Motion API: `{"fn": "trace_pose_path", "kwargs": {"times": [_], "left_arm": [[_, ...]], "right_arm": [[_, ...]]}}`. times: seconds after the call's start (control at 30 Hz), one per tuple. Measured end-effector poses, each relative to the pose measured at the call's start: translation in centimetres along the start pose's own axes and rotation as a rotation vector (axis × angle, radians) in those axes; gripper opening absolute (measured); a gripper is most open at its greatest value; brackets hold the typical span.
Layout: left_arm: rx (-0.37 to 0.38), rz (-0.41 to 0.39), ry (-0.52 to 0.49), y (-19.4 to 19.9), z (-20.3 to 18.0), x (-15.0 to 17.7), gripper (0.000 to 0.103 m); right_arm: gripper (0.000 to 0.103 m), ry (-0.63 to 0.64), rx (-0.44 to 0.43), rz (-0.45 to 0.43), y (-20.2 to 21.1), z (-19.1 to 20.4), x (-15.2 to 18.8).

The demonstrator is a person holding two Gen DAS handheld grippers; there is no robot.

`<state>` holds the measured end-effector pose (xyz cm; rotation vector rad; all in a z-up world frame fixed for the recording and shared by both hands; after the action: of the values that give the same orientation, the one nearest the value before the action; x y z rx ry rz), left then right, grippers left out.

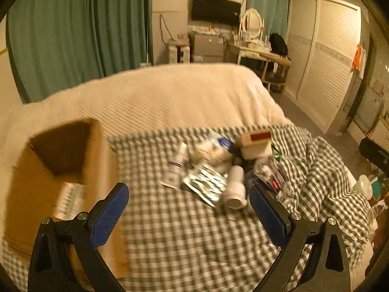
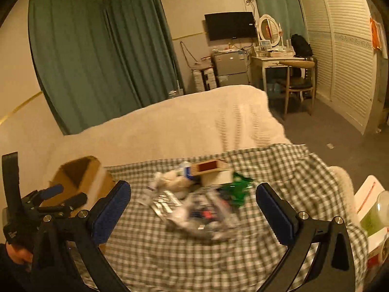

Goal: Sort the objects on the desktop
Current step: 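Grasp white hair dryer with left tool while right tool grasps tissue packs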

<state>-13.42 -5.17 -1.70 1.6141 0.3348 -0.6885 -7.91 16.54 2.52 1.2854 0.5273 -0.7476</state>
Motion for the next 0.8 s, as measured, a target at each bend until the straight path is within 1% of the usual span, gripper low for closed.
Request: {"fn": "trace_pose_path", "kwargs": {"times": [0.17, 0.27, 0.37, 0.4, 0.47, 0.5, 0.53, 0.57, 0.63, 0.7, 0.8], "left_arm": [[-0.013, 0.087, 0.021, -6.6, -3.6, 1.2, 0.102], [0.014, 0.106, 0.071, -9.9, -4.5, 1.7, 0.102], [0.018, 0.134, 0.071, -12.7, -4.9, 2.0, 0.102], [0.017, 0.119, 0.071, -13.4, -4.8, 2.0, 0.102], [0.023, 0.059, 0.068, -14.0, -4.2, 2.5, 0.102], [0.011, 0.048, 0.061, -14.6, -3.9, 2.8, 0.102], [0.017, 0.052, 0.058, -15.0, -3.8, 2.9, 0.102], [0.051, 0.069, 0.062, -15.6, -3.6, 3.2, 0.102], [0.096, 0.081, 0.078, -16.0, -3.5, 3.1, 0.102], [0.108, 0.086, 0.069, -16.1, -3.5, 3.0, 0.102], [0.129, 0.072, 0.048, -16.2, -3.6, 3.2, 0.102]], "right_arm": [[0.103, 0.014, -0.007, 0.037, -2.8, -3.6, 1.6], [0.103, 0.035, -0.015, 0.082, -5.6, -4.9, 3.2], [0.103, 0.067, -0.038, 0.109, -8.1, -5.4, 4.4], [0.103, 0.074, -0.050, 0.109, -8.8, -5.3, 4.9], [0.103, 0.069, -0.079, 0.112, -9.8, -5.4, 5.2], [0.103, 0.060, -0.088, 0.120, -10.4, -5.4, 5.3], [0.103, 0.052, -0.092, 0.126, -11.0, -5.4, 5.5], [0.103, 0.047, -0.096, 0.134, -11.7, -5.5, 5.7], [0.103, 0.053, -0.084, 0.165, -13.5, -5.3, 6.1], [0.103, 0.064, -0.086, 0.199, -15.3, -5.1, 6.5], [0.103, 0.035, -0.096, 0.233, -17.3, -5.1, 6.6]]}}
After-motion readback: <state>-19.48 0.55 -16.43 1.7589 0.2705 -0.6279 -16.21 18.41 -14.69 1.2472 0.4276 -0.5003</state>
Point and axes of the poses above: each gripper's, at about its wrist camera, not at the fingertips, and y roughly against the way its jaws point, z to its left, x to its underside, the point moved 3 cm from there along -y, roughly the way its jaws point, and after that the axes turned 7 degrees about z, right-handed, at the moved point
